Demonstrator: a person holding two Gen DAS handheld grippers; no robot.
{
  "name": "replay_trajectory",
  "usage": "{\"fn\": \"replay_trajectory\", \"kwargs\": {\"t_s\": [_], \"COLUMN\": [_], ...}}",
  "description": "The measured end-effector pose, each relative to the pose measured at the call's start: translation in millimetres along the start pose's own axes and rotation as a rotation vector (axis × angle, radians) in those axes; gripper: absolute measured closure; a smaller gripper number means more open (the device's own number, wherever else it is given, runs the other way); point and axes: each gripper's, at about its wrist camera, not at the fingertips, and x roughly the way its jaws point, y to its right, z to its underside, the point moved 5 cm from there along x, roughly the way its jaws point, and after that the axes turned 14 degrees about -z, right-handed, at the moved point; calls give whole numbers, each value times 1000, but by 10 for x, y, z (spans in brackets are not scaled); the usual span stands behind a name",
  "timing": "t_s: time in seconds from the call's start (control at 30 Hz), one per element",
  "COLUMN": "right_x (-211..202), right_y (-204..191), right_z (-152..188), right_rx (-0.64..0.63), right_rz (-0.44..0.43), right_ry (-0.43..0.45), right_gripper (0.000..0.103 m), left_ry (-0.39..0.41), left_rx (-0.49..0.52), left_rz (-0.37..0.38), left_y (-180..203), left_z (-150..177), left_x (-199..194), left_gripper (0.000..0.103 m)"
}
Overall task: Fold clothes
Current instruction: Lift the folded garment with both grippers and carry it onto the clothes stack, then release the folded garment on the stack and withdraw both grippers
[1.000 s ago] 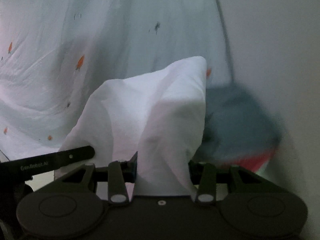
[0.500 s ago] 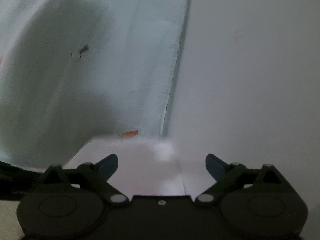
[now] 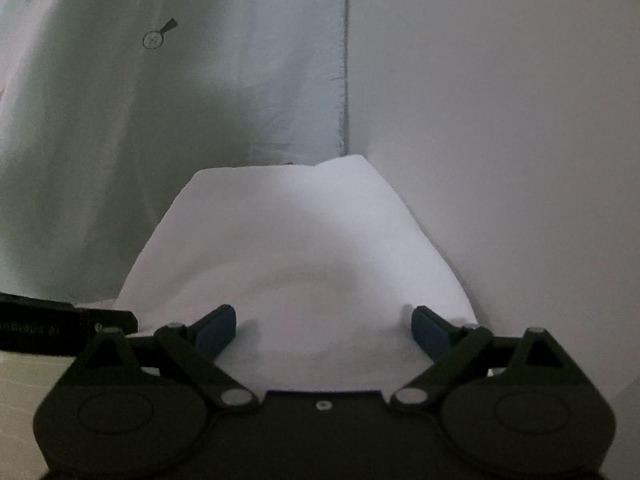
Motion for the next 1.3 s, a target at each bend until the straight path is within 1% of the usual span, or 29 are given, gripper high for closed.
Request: {"fn": "replay_trajectory", "kwargs": {"t_s": [0.07,0.13,0.17,0.2,0.27,0.3,0.33,0.4,0.5,0.57,0.7,0.8,0.93,1.03,1.3], "right_x": [-164,-440,-615,-774,-1094,-1255,-1416,-1687,-1937,-2120,-2432,-2618,-2769,-2838,-2951], "right_y": [-68,-126,-159,-221,-359,-447,-534,-693,-917,-991,-1072,-1148,-1178,-1184,-1250], "right_z": [89,160,171,144,107,108,108,140,187,268,487,641,769,858,928], "right_rx": [11,23,31,39,49,49,49,48,53,82,157,155,152,155,152], "right_rz": [0,32,37,36,35,37,39,55,58,77,102,126,153,163,173], "right_ry": [-19,-34,-26,-8,30,52,74,91,70,62,39,20,-12,-25,-33], "right_gripper": [3,2,2,2,0,0,0,0,0,0,0,0,0,0,0], "left_ry": [14,12,20,40,101,138,176,231,281,285,252,240,207,206,194], "left_rx": [22,31,34,34,33,35,43,77,121,134,121,133,130,147,138], "left_rz": [-5,-3,7,18,22,20,19,18,5,17,56,73,91,95,102], "left_y": [-16,-105,-138,-176,-282,-332,-365,-397,-448,-488,-617,-659,-699,-701,-771], "left_z": [50,107,118,120,143,160,188,258,374,474,613,744,895,992,1075], "left_x": [-134,-341,-457,-595,-923,-1096,-1253,-1552,-1870,-2053,-2255,-2352,-2435,-2503,-2624], "left_gripper": [12,11,11,11,2,0,0,0,0,0,0,0,0,0,0]}}
